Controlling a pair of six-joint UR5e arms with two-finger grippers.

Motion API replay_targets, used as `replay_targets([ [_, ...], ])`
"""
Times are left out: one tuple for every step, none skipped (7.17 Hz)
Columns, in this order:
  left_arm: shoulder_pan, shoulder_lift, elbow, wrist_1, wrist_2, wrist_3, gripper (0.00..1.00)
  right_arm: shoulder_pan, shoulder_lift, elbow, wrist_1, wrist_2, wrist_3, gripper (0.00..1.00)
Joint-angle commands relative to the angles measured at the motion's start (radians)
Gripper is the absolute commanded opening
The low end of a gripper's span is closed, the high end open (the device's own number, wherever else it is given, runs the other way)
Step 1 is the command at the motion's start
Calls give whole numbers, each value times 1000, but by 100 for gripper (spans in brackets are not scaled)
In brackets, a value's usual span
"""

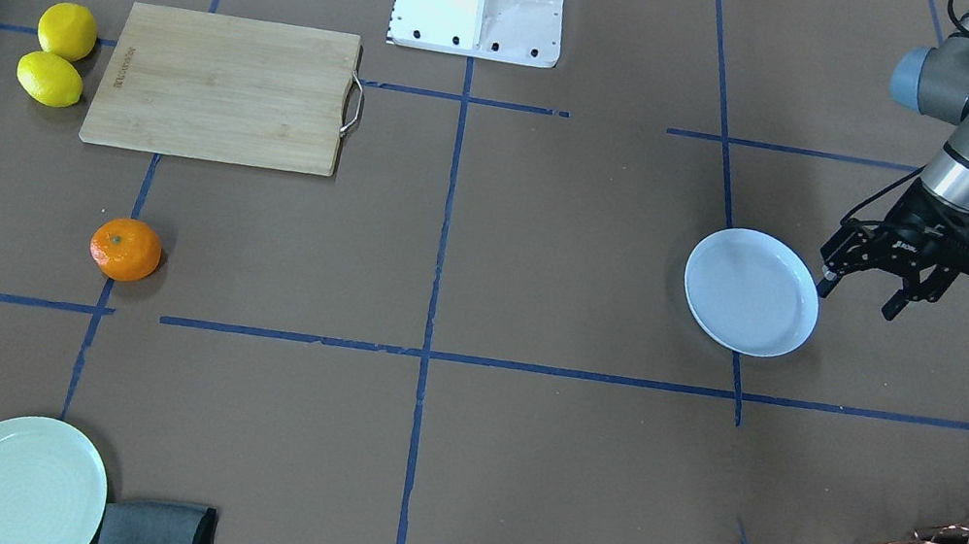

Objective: Pick orange to plate
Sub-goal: 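Reach the left gripper to the light blue plate and grip its rim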

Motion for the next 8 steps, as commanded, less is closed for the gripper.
replay_targets([
  [41,-2,19,2,28,-24,85,0,0,0,0,0,-4,100],
  [51,-5,21,2,30,-25,85,0,0,-2,0,0,-4,100],
  [55,-8,23,2,30,-25,85,0,0,-3,0,0,-6,100],
  [60,-19,39,2,28,-24,85,0,-2,-3,2,0,-6,100],
  [63,-27,49,1,30,-24,85,0,0,-3,0,0,-4,100],
  [66,-28,53,-1,28,-25,79,0,0,-3,0,0,-4,100],
  [68,-28,55,-1,28,-25,52,0,-2,-3,2,0,-4,100],
  [68,-28,55,-2,28,-25,5,0,-2,-3,2,0,-4,100],
])
